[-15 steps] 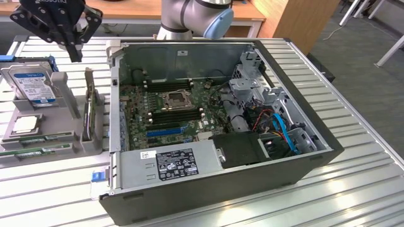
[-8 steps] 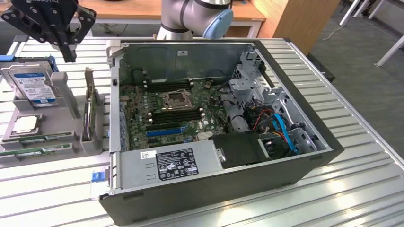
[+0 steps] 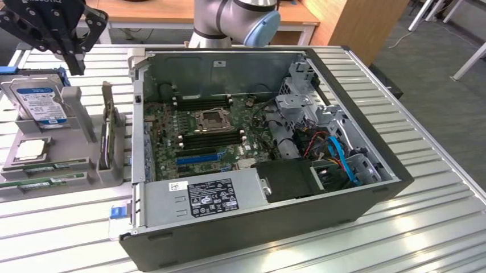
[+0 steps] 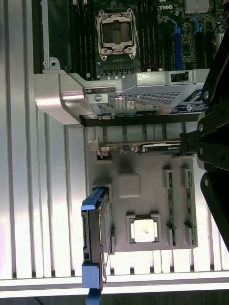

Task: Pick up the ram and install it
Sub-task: 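Reach for the ram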

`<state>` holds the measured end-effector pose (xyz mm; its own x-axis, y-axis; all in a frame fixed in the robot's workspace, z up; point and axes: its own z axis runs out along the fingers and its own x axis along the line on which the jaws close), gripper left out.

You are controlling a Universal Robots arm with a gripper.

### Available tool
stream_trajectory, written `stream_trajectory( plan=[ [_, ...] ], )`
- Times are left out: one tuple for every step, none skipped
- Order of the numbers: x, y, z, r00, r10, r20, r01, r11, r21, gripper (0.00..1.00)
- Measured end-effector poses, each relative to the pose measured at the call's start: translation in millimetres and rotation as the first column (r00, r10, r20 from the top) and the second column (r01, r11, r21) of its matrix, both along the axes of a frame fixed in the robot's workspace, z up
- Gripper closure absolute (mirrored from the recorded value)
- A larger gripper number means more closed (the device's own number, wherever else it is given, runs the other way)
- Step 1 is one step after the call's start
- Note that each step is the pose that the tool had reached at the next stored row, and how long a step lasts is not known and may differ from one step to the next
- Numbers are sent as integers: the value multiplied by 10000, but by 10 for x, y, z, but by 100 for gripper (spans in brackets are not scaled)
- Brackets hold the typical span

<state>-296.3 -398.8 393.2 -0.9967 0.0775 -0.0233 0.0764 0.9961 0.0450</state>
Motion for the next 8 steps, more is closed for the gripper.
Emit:
stream_trajectory(
  plan=[
    [-10, 0, 0, 10000, 0, -1, 0, 10000, 0, 90],
    [-19, 0, 0, 10000, 0, 0, 0, 10000, 0, 90],
    [-27, 0, -1, 10000, 0, 0, 0, 10000, 1, 90],
    [-36, 0, 0, 10000, 0, 0, 0, 10000, 1, 90],
    [-46, 0, -1, 10000, 0, 0, 0, 10000, 1, 90],
    [-57, 0, -1, 10000, 0, 0, 0, 10000, 0, 90],
    [-70, 0, -1, 10000, -1, 0, 1, 10000, 0, 90],
    [-83, 0, -1, 10000, 0, 0, 0, 10000, 0, 90]
  ],
)
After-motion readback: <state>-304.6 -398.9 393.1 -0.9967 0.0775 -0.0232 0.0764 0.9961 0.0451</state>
